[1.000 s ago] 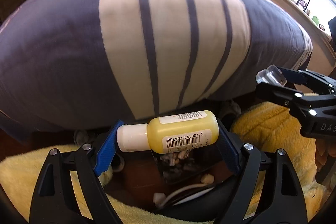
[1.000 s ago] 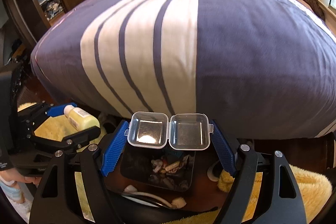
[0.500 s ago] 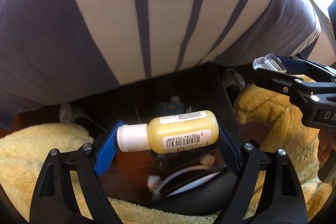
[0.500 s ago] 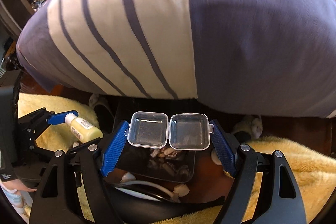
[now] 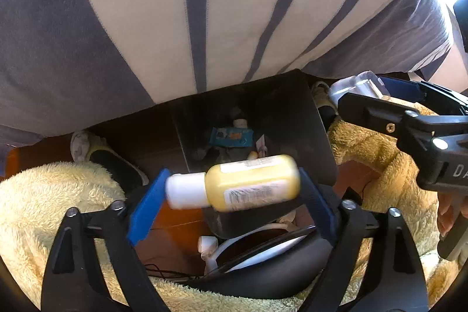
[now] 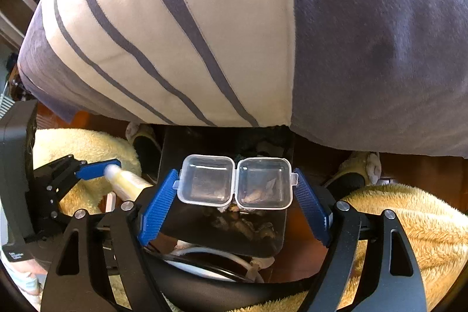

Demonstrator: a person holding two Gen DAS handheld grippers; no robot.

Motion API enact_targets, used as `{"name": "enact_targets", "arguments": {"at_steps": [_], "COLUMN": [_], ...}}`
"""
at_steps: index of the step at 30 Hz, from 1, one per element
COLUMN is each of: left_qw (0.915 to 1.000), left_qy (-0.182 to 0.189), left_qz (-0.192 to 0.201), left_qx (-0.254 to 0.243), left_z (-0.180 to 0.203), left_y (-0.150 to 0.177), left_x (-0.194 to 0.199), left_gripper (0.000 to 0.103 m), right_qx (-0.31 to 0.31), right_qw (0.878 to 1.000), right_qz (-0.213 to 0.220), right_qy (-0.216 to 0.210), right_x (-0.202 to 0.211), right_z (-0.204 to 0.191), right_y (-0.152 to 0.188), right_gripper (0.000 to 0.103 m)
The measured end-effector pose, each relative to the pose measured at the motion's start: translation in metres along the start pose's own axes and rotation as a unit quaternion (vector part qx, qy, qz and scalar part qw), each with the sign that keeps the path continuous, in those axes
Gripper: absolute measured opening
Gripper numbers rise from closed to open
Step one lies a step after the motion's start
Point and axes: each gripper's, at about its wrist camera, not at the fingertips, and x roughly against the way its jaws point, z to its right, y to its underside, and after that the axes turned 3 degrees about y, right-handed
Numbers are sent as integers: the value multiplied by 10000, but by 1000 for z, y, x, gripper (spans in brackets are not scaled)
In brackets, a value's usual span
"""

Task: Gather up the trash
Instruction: 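Open the left tool over the bin while the right tool releases the plastic box, then raise both open tools back over the bed toward the green bottle and white cap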

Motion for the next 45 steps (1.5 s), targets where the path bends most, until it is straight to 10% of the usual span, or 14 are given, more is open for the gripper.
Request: {"name": "enact_targets", "arguments": {"at_steps": [21, 45], "left_qw": [9965, 9697], "left_qy": [-186, -565], "left_qz": [800, 2378], "left_qx": [-128, -23], "left_z": [9, -10], "left_y": [-4, -49], "left_x": [63, 190], "left_gripper": [95, 95], "right_qx": [-96, 0], "right_qw": [9974, 9807], "right_qz": [593, 1858], "right_qy": [386, 618], "right_x": [46, 148], "right_z": [11, 11], "right_y": [0, -55], "right_gripper": [96, 98]}}
